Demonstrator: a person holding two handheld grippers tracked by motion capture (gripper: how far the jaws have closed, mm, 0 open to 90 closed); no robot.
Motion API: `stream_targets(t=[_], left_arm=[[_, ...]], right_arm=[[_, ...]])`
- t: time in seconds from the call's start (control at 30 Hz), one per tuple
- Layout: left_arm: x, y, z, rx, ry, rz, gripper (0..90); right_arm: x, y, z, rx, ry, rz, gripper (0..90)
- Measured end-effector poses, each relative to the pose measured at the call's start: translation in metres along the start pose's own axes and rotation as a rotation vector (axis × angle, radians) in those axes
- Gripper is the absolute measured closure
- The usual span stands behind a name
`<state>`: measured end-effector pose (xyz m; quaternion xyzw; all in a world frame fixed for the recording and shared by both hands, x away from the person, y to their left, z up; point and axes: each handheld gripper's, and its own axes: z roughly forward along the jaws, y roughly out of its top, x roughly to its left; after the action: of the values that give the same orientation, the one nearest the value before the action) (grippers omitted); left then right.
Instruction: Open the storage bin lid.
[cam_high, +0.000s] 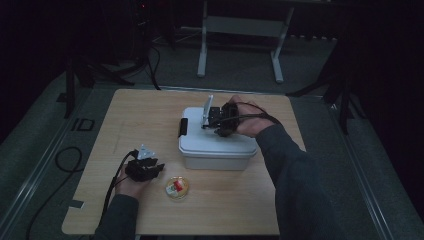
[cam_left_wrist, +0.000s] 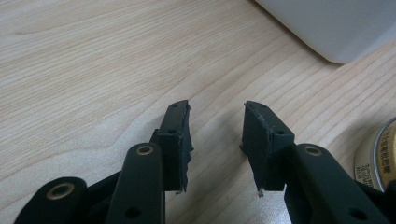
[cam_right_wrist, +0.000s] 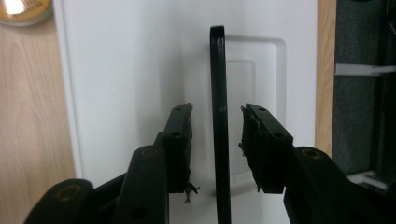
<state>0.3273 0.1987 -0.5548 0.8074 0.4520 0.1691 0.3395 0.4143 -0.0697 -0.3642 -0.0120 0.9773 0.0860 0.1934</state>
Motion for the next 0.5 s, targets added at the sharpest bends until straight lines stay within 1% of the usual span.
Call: stream_targets(t=[0.03, 0.07, 0.27, 0.3, 0.37, 0.4, 0.5], left_arm=[[0.0001, 0.0, 0.0, 0.0, -0.001, -0.001, 61.4], [0.0001, 0.0, 0.0, -0.001, -0.001, -0.002, 61.4], [0.0002, -0.0002, 0.0001, -0.003, -0.004, -0.005, 61.4], [0.0004, -0.0002, 0.0, -0.003, -0.005, -0.005, 61.4], [0.0005, -0.0002, 0.0, -0.004, -0.006, -0.006, 61.4], [0.0005, -0.0002, 0.0, -0.003, -0.006, -0.006, 61.3], [0.0004, -0.0003, -0.0001, -0.002, -0.006, -0.006, 61.3]], right_arm=[[-0.0008, 0.0018, 0.0024, 0.013, 0.005, -0.003, 64.7], [-0.002, 0.0026, 0.0034, 0.011, 0.004, -0.013, 65.7], [-0.0067, 0.0042, 0.0095, 0.029, 0.018, -0.003, 71.6], [-0.0076, 0.0047, 0.0097, 0.036, 0.018, -0.012, 72.3], [-0.0075, 0.0056, 0.0104, 0.047, 0.025, -0.009, 74.1], [-0.0086, 0.0061, 0.0106, 0.049, 0.028, -0.018, 74.9], [-0.0107, 0.0066, 0.0114, 0.049, 0.04, -0.019, 76.6]])
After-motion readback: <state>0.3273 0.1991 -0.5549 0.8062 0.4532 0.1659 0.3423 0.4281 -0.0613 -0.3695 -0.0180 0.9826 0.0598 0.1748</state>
